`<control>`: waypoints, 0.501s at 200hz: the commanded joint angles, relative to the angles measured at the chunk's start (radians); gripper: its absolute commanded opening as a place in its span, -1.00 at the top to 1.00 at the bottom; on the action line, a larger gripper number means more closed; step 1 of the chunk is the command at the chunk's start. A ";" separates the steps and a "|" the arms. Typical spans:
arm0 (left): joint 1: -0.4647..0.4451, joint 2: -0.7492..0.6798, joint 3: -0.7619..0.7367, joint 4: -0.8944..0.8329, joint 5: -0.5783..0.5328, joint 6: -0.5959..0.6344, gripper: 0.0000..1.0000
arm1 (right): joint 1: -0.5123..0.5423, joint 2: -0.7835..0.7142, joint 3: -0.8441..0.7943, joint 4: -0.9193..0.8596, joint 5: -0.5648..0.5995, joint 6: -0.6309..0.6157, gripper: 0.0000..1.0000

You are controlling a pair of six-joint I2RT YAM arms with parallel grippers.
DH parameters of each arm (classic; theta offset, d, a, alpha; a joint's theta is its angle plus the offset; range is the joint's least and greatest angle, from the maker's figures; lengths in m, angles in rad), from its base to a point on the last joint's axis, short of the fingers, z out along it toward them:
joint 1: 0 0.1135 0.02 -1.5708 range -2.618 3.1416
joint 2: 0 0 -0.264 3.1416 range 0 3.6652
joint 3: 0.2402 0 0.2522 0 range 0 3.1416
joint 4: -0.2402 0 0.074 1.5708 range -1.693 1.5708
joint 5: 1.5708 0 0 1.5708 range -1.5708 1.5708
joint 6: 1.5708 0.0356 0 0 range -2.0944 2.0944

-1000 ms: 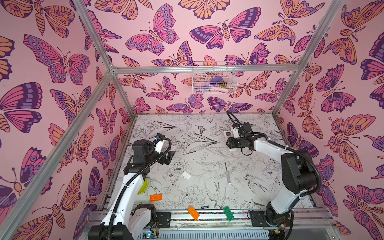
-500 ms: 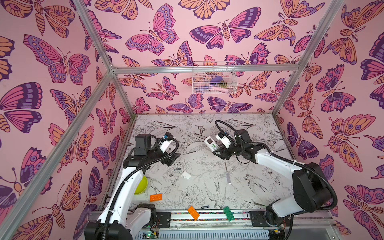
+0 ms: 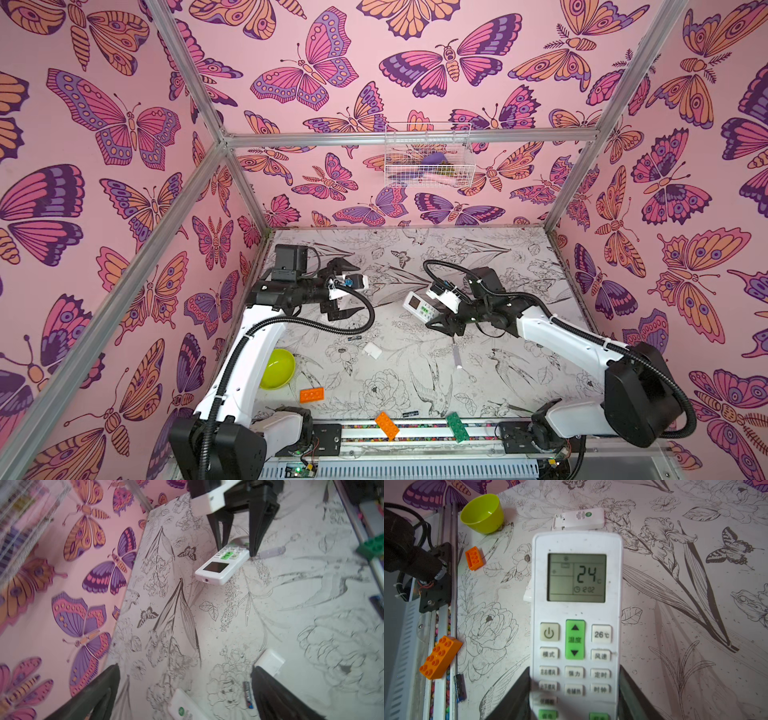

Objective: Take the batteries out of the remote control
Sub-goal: 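Bring the left gripper to the AC remote while the right gripper holds it up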

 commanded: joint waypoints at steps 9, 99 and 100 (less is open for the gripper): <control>-0.028 0.102 0.039 -0.069 0.048 0.460 -1.00 | 0.003 -0.015 0.049 -0.099 0.023 -0.115 0.62; -0.032 0.126 -0.178 0.163 0.283 1.071 -0.90 | 0.003 -0.016 0.105 -0.165 -0.103 -0.224 0.63; -0.033 0.126 -0.179 0.164 0.284 1.071 -0.89 | 0.003 -0.016 0.107 -0.165 -0.106 -0.222 0.63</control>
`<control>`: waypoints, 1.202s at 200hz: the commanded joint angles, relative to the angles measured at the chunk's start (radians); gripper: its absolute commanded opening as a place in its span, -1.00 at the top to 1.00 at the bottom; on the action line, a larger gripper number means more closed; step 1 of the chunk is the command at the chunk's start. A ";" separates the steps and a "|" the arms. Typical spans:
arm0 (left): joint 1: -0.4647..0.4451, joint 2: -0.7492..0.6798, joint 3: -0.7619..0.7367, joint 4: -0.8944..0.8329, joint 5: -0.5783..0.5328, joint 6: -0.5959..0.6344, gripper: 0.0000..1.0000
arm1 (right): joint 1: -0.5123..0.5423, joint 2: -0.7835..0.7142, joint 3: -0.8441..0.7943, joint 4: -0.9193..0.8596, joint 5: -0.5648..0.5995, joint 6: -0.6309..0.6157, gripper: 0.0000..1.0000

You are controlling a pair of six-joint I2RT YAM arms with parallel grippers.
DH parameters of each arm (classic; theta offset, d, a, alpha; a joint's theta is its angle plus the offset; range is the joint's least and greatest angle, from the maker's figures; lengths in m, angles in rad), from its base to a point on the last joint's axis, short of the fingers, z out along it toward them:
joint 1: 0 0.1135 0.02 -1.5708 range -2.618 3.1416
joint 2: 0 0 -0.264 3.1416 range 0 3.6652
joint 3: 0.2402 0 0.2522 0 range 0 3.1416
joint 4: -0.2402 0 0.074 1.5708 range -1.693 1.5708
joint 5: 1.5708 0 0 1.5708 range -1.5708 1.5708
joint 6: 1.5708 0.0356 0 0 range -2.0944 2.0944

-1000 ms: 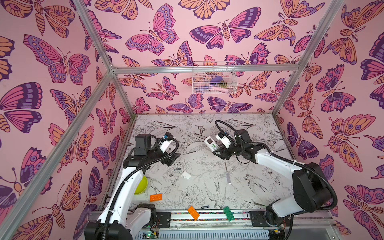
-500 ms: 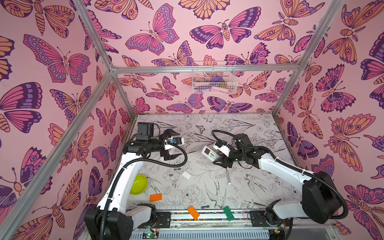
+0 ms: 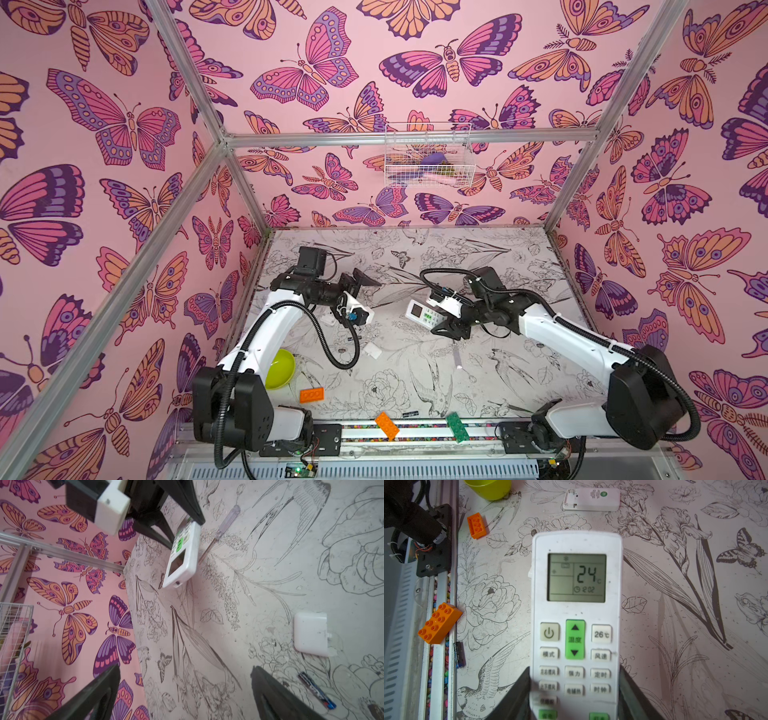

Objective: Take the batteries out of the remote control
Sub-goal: 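Bring the left gripper to the AC remote while the right gripper holds it up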

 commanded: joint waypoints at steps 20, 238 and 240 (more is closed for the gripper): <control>-0.011 -0.040 -0.070 0.094 0.127 0.428 -0.86 | 0.009 0.015 0.077 -0.017 -0.133 -0.033 0.63; -0.079 -0.051 -0.243 0.294 0.079 0.331 0.13 | 0.166 0.261 0.261 -0.027 -0.136 0.021 0.62; -0.080 -0.052 -0.242 0.294 0.079 0.330 0.14 | 0.166 0.262 0.261 -0.026 -0.135 0.022 0.62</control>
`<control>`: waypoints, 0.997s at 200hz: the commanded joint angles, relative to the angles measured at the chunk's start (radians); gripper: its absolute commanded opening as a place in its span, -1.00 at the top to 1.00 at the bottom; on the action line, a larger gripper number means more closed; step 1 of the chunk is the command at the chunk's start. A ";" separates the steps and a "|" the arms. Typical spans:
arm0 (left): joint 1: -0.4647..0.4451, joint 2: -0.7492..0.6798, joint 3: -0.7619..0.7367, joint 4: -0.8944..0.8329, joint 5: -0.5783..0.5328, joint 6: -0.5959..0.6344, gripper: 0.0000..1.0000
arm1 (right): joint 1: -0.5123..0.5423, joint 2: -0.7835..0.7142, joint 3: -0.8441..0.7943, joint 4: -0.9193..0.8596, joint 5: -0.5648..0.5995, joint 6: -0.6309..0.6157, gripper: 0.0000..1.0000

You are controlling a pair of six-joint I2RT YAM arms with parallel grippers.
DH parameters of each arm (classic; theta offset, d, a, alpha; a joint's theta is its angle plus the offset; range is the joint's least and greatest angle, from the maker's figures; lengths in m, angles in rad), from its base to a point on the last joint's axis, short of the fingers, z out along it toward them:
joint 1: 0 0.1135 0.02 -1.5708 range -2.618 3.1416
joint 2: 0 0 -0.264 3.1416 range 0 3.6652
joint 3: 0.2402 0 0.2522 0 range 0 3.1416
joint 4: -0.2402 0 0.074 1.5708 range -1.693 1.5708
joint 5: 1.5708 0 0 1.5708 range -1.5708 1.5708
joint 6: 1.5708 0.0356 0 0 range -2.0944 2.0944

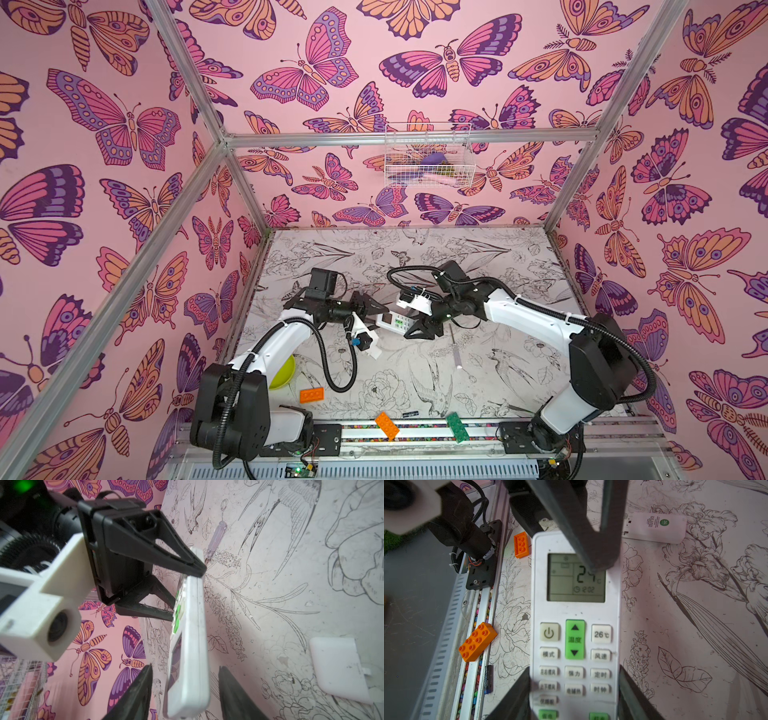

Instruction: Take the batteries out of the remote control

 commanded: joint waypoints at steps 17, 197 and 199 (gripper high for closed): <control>-0.011 -0.018 -0.019 -0.002 0.022 0.272 0.19 | 0.016 0.013 0.037 -0.005 -0.025 -0.004 0.62; -0.021 -0.130 -0.116 0.039 -0.220 -0.221 1.00 | -0.048 -0.368 -0.269 0.276 0.259 0.144 -0.99; -0.023 -0.131 -0.113 0.037 -0.226 -0.246 1.00 | -0.053 -0.375 -0.278 0.290 0.267 0.156 -0.99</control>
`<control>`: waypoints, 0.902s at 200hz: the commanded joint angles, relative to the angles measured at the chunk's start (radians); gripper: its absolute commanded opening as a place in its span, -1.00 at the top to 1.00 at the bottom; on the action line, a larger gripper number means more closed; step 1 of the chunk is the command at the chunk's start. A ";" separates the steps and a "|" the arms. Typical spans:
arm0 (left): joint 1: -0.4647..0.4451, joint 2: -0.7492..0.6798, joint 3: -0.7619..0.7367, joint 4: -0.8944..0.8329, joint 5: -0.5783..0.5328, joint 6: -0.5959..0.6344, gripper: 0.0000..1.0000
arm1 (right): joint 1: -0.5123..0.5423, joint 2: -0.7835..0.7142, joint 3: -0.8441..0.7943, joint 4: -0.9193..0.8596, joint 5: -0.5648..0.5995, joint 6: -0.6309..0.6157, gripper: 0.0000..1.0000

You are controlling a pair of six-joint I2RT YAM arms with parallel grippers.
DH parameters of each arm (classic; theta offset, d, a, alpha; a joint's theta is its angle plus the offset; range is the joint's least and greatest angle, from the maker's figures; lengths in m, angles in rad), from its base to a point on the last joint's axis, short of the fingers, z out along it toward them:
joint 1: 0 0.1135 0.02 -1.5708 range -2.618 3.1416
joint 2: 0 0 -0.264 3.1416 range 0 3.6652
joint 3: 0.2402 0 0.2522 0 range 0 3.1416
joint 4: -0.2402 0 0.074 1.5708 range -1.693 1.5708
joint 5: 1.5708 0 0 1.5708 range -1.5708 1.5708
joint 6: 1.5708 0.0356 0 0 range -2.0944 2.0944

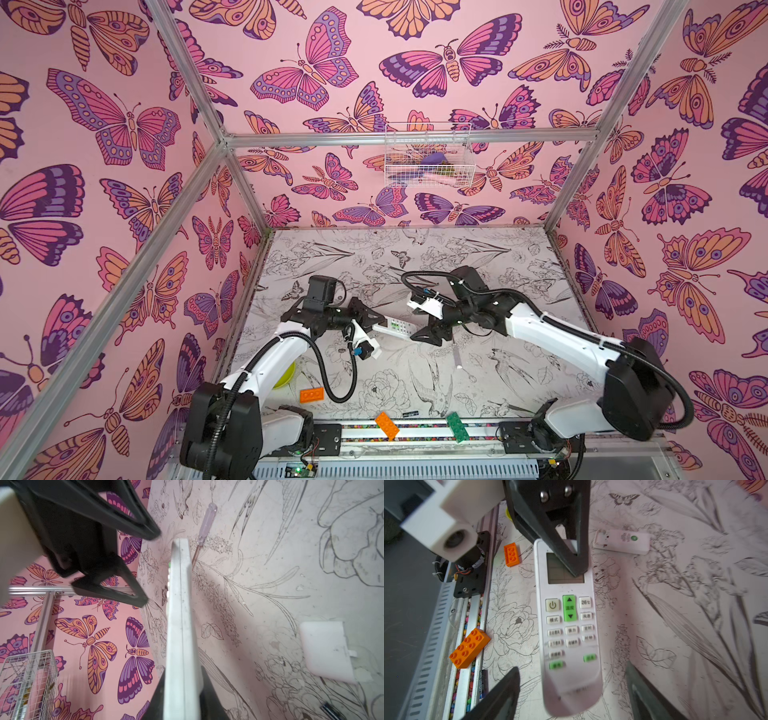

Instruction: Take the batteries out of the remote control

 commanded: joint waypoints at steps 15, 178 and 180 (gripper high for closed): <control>-0.015 -0.019 0.028 -0.055 -0.123 -0.422 1.00 | -0.057 -0.178 -0.138 0.199 0.147 0.115 -0.99; -0.056 0.409 0.438 -0.285 0.070 -2.018 1.00 | -0.218 -0.259 -0.281 0.274 0.442 0.777 -0.99; -0.058 0.406 0.435 -0.277 0.065 -2.019 1.00 | -0.220 -0.261 -0.286 0.283 0.437 0.785 -0.99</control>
